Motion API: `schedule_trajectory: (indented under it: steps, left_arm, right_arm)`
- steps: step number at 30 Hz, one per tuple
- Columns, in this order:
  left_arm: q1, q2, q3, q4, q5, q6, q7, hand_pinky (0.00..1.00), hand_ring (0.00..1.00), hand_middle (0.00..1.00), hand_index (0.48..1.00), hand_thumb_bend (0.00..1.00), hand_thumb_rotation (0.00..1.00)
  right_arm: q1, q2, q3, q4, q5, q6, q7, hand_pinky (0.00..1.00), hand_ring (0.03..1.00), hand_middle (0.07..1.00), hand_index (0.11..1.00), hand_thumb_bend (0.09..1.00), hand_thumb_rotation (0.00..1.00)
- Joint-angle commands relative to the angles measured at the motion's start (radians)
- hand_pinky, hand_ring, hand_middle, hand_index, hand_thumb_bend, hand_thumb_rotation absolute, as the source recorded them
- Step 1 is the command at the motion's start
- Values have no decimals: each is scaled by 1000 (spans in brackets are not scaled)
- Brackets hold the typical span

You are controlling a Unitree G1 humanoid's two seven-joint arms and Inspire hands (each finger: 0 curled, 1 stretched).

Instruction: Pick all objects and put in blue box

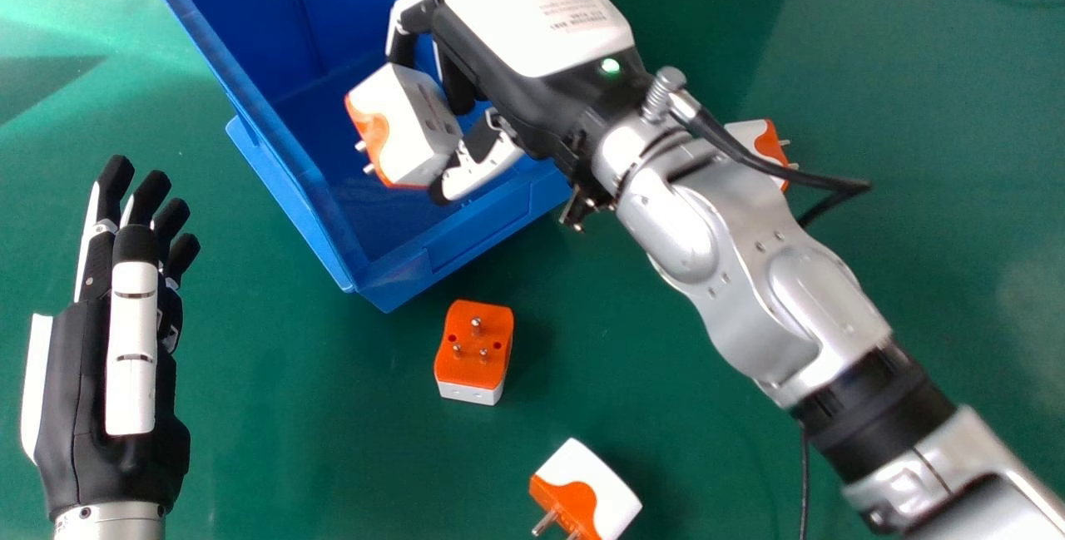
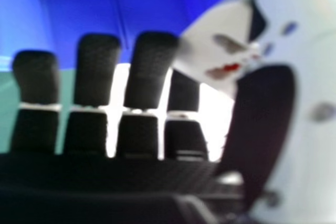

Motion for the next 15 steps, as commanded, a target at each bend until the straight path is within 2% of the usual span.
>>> schedule_trajectory:
  steps: [1, 4, 9, 15]
  left_arm:
    - [6, 6, 3, -20, 3, -19, 2, 935, 939, 949, 963, 528, 854]
    - [5, 6, 3, -15, -4, -22, -5, 937, 941, 949, 965, 526, 857]
    - [5, 3, 3, -17, -7, -21, -4, 942, 945, 953, 969, 525, 860]
    - [6, -1, 1, -20, 5, -26, 4, 941, 945, 953, 970, 527, 855]
  right_arm:
    - [-73, 23, 5, 32, 5, -15, -43, 229, 315, 404, 487, 483, 133]
    - [-112, 38, 12, 99, 14, -27, -67, 217, 301, 387, 485, 484, 131]
    - [-168, 65, 21, 213, 21, -57, -124, 194, 270, 353, 482, 487, 127]
    - [-237, 95, 40, 352, 17, -73, -180, 174, 245, 326, 480, 488, 124]
